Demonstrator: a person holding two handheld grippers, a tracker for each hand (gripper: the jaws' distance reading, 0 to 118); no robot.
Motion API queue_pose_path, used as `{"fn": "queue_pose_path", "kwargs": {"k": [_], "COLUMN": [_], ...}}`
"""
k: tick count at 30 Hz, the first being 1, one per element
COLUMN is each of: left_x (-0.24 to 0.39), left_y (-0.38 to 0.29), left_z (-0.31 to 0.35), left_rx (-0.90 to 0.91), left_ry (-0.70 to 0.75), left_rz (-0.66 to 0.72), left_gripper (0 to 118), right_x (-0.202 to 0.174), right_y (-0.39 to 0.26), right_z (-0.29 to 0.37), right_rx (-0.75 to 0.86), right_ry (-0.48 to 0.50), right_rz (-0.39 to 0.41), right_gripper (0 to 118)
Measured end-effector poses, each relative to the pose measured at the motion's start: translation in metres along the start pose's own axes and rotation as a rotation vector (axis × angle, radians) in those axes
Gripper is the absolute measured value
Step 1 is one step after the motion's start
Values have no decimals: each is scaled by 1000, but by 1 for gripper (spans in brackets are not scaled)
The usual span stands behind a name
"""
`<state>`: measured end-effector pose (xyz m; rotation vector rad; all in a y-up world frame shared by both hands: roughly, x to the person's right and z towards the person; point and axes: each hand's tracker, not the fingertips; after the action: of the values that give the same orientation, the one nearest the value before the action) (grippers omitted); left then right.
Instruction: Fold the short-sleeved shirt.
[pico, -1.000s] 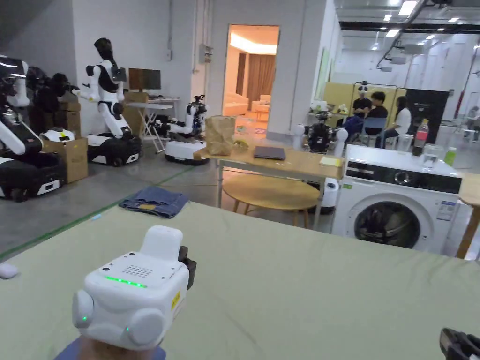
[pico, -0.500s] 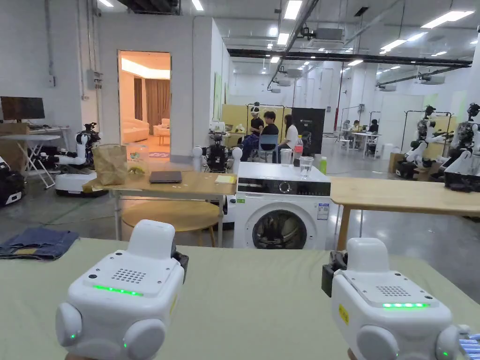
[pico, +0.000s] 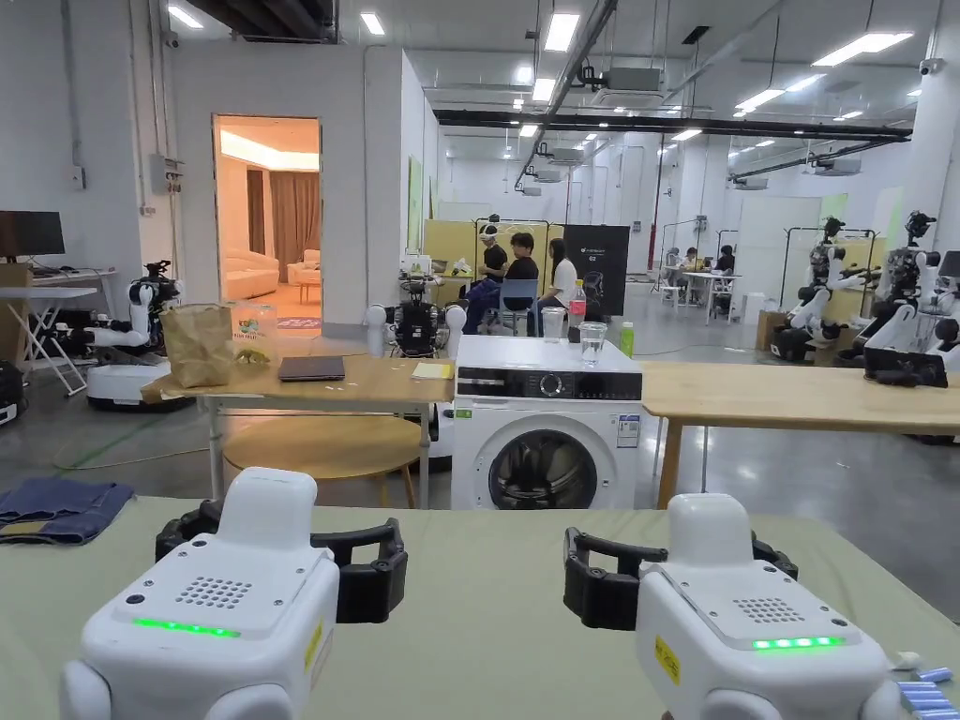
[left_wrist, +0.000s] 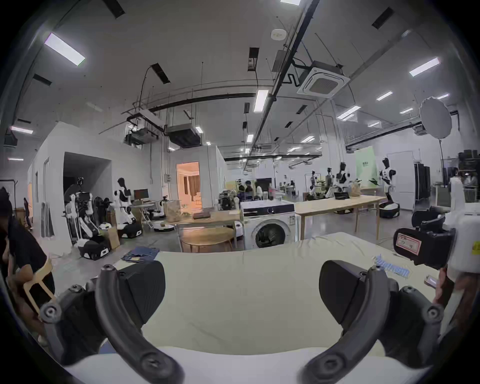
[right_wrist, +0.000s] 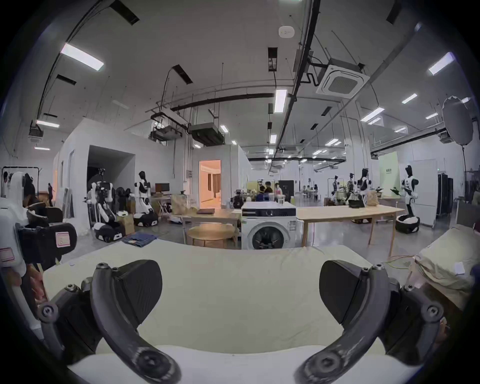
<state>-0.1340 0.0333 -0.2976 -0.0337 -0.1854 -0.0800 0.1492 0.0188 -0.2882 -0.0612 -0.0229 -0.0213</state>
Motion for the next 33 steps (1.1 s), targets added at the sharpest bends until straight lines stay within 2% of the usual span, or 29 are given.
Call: {"fn": "queue_pose_path", "kwargs": {"k": [5, 6, 7, 13, 16, 28, 33], "left_x": [0, 0, 0, 0, 0, -3, -3], "left_y": [0, 1, 1, 1, 0, 0, 1], "left_z": [-2, -2, -2, -1, 0, 7, 10], "left_rx": [0, 0, -3, -4, -7, -8, 0], "left_ry": [3, 4, 4, -1, -7, 3, 8], "left_rz": [-4, -4, -3, 11, 15, 28, 32], "left_gripper": [116, 116, 116, 116, 116, 116, 116], "right_x": [1, -1, -3, -14, -19, -19, -21], "right_y": [6, 7, 9, 9, 9, 12, 13], "right_z": [-2, -2, -2, 1, 4, 12, 13], "right_rx": [-22, -27, -40, -35, -49, -41, -43], "right_ry": [-39, -71, -111, -183, -179, -120, -158], "right_rz": [-23, -27, -19, -3, 21, -18, -8], "right_gripper": [118, 118, 118, 118, 118, 118, 118]}}
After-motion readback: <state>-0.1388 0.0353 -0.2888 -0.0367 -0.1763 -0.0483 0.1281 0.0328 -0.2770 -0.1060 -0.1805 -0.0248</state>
